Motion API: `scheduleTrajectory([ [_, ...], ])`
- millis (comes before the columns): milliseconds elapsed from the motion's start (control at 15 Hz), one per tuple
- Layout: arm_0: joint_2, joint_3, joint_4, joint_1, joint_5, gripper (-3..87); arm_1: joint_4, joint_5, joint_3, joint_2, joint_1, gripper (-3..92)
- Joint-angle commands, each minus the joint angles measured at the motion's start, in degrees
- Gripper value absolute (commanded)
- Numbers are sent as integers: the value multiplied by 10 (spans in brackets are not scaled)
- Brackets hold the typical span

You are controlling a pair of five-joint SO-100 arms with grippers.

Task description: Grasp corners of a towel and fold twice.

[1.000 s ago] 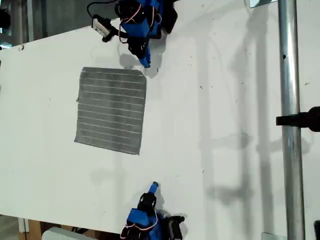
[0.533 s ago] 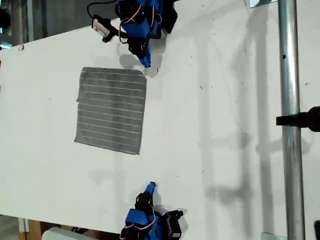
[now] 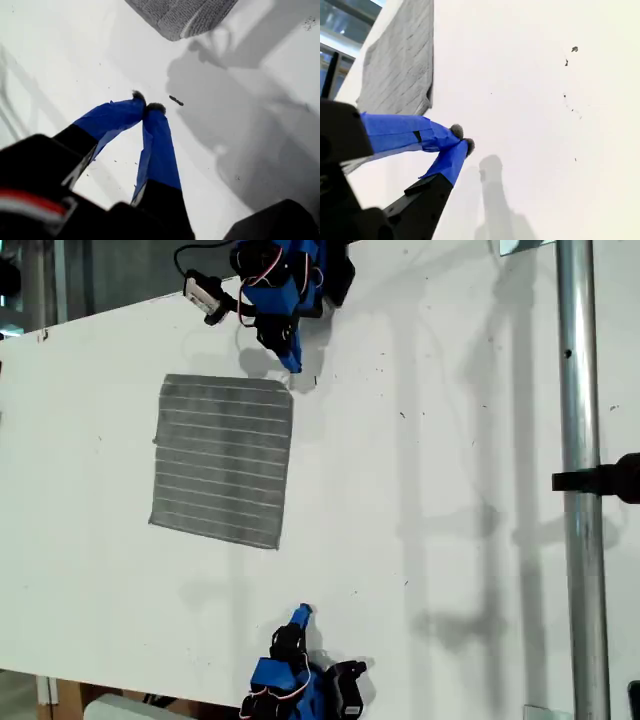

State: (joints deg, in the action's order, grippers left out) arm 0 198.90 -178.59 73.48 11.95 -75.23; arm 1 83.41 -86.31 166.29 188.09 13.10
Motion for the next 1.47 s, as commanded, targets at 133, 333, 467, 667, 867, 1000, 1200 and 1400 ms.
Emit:
scheduleTrajectory([
  [133,2,-2,1,3,-7,-26,6,8,-43,7,-24,-3],
  [333,2,-2,2,2,-8,-26,-12,22,-98,7,-44,-3],
  [467,2,-2,2,2,-8,-26,-8,89,-159,3,-17,-3],
  [667,2,-2,2,2,-7,-26,-7,245,-311,-184,90,-3],
  [867,2,-2,2,0,-8,-26,37,408,-509,-470,203,-3],
  [1000,2,-2,2,-1,-8,-26,49,477,-548,-565,234,51],
  [1200,2,-2,2,-1,-8,-26,83,534,-615,-666,242,375],
  [1400,2,-2,2,-1,-8,-26,83,565,-635,-675,243,389],
])
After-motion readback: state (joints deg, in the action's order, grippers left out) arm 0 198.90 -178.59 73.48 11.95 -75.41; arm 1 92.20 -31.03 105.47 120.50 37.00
